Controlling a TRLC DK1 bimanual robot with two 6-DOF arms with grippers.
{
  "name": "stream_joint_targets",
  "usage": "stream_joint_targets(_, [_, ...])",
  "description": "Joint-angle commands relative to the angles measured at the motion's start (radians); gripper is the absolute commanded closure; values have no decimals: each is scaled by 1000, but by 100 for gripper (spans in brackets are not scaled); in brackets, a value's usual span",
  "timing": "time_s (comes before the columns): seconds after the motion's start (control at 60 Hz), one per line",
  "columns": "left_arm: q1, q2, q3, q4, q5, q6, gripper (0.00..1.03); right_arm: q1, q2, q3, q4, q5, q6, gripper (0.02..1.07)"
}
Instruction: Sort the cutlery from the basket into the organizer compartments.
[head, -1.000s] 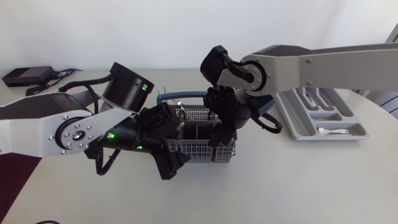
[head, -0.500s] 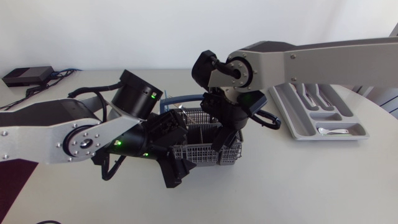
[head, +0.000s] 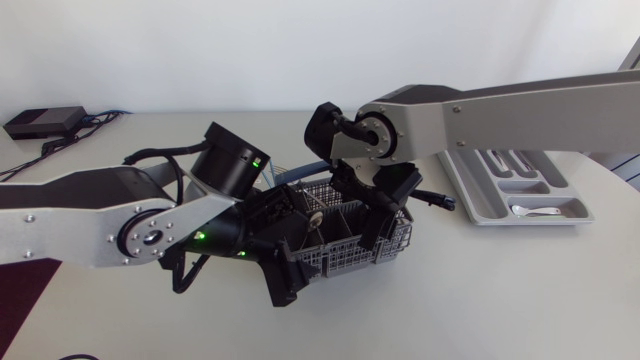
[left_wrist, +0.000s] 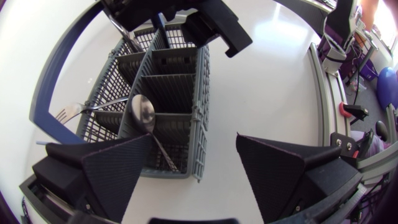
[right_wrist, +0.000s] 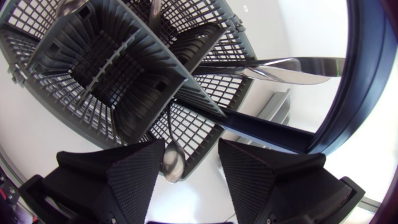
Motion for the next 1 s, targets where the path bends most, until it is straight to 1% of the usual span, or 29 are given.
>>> stream_joint_targets(0.0, [-20,27,-22,8,-12,6,10,-17,23,-41,-15,34,-20,43])
stream_joint_targets(0.167, [-51,47,-11,13,-29,-6,10,-19,-2,-57,-16,49,-35,43])
stream_joint_targets(0.25, [-60,53,-10,13,-35,-9,10,-20,-9,-67,-10,81,-45,43])
stream_joint_targets(0.35, [-62,53,-10,13,-38,-10,10,-34,-15,-86,4,121,-52,43])
stream_joint_targets(0.467, [-62,53,-13,13,-46,-10,10,-39,-43,-107,12,144,-69,43])
stream_joint_targets(0.667, [-63,58,-8,13,-49,-12,10,-46,-63,-137,13,158,-84,44])
stream_joint_targets(0.717, [-65,58,-8,15,-49,-14,10,-46,-64,-152,21,156,-89,44])
stream_joint_targets(0.783, [-68,58,-7,15,-49,-15,10,-43,-69,-160,30,141,-95,48])
stream_joint_targets(0.817, [-68,58,-7,15,-51,-15,10,-46,-74,-170,50,112,-111,48])
stream_joint_targets(0.867, [-68,56,-7,13,-51,-15,10,-46,-84,-187,74,98,-123,48])
stream_joint_targets(0.933, [-68,56,-8,15,-51,-15,10,-43,-103,-209,105,89,-135,49])
stream_joint_targets(0.983, [-68,55,-11,15,-52,-14,10,-35,-113,-224,119,89,-138,52])
